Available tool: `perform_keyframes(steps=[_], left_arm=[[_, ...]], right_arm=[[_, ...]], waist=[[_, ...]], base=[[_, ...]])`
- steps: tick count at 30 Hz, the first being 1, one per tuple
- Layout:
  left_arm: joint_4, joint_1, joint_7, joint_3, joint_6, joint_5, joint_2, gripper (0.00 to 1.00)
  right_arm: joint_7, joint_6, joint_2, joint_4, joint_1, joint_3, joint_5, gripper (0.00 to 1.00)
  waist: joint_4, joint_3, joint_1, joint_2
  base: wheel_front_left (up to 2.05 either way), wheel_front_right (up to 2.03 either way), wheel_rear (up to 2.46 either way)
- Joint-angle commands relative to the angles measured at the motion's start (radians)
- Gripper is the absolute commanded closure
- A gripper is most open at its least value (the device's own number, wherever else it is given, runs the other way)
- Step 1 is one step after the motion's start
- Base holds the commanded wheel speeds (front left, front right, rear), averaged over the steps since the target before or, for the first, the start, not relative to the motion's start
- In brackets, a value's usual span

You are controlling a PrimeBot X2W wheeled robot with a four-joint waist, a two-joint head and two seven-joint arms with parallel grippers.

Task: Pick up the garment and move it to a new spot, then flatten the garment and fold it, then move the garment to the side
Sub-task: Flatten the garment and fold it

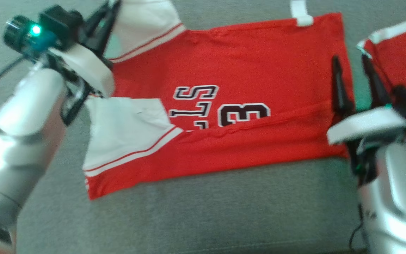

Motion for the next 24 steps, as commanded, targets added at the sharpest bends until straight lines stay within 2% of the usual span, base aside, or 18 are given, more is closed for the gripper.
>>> perform_keyframes(steps=[1,9,18,24], left_arm=[[-0.048,-0.020,-0.009,0.018,0.010,0.012,0.036,1.00],[-0.265,0.072,0.031,-0.028,0.048,0.023,0.053,1.00],[-0.396,0.087,0.063,-0.056,0.081,0.047,0.067,1.00],[-0.434,0.066,0.075,-0.062,0.088,0.064,0.076,1.00]], right_arm=[[0.036,-0.001,-0.004,-0.023,-0.061,-0.003,-0.024,0.00],[0.264,-0.001,-0.086,0.160,-0.267,-0.117,-0.147,0.00],[0.300,-0.001,-0.150,0.434,-0.427,-0.146,-0.238,0.00],[0.318,-0.001,-0.187,0.583,-0.509,-0.099,-0.286,0.00]], waist=[[0.042,-0.017,0.0002,0.0000],[0.108,0.001,0.0002,0.0000],[0.142,0.038,0.0002,0.0000],[0.156,0.071,0.0002,0.0000]], base=[[0.00,0.00,0.00],[0.00,0.00,0.00],[0.00,0.00,0.00],[0.00,0.00,0.00]])
